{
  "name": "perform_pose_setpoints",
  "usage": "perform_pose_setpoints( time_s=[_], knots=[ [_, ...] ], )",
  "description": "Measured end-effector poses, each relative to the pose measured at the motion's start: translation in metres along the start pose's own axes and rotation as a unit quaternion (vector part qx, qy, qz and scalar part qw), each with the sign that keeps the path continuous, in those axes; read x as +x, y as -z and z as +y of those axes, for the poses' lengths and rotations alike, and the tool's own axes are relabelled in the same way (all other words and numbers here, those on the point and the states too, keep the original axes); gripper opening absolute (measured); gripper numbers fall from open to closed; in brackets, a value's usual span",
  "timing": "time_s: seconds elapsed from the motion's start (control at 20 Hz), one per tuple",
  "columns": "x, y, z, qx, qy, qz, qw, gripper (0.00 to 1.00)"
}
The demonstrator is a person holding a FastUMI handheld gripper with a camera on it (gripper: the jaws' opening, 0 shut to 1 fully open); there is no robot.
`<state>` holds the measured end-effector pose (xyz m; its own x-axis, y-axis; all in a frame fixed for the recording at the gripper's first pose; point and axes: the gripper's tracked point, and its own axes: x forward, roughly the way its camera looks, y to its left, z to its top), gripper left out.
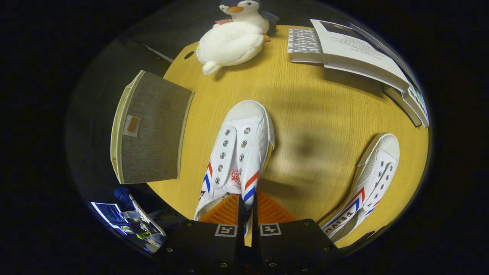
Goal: Open the storage box then place both shoes into the box .Put the left shoe in first, then the right shoe, with the right side of both shoes facing outward in a uniform manner.
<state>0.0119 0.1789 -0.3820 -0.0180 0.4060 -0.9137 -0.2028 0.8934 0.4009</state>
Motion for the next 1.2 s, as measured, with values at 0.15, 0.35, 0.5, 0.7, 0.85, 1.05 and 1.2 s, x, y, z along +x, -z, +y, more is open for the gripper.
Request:
perform_pose_setpoints(
  time_s=[0.15,0.35,0.5,0.7,0.85,1.05,1.2],
  knots=[
    [-0.018,-0.003,0.019,-0.003,-0.020,-0.009,1.000,0.07],
    [-0.050,-0.015,0.051,-0.018,-0.045,-0.029,0.998,0.07],
    [-0.073,-0.029,0.081,-0.039,-0.061,-0.047,0.996,0.07],
    [-0.096,-0.050,0.126,-0.060,-0.088,-0.067,0.992,0.07],
    [-0.109,-0.067,0.164,-0.085,-0.103,-0.077,0.988,0.07],
    [-0.109,-0.086,0.218,-0.121,-0.119,-0.080,0.982,0.07],
    [-0.089,-0.098,0.248,-0.144,-0.110,-0.071,0.981,0.07]
  ],
)
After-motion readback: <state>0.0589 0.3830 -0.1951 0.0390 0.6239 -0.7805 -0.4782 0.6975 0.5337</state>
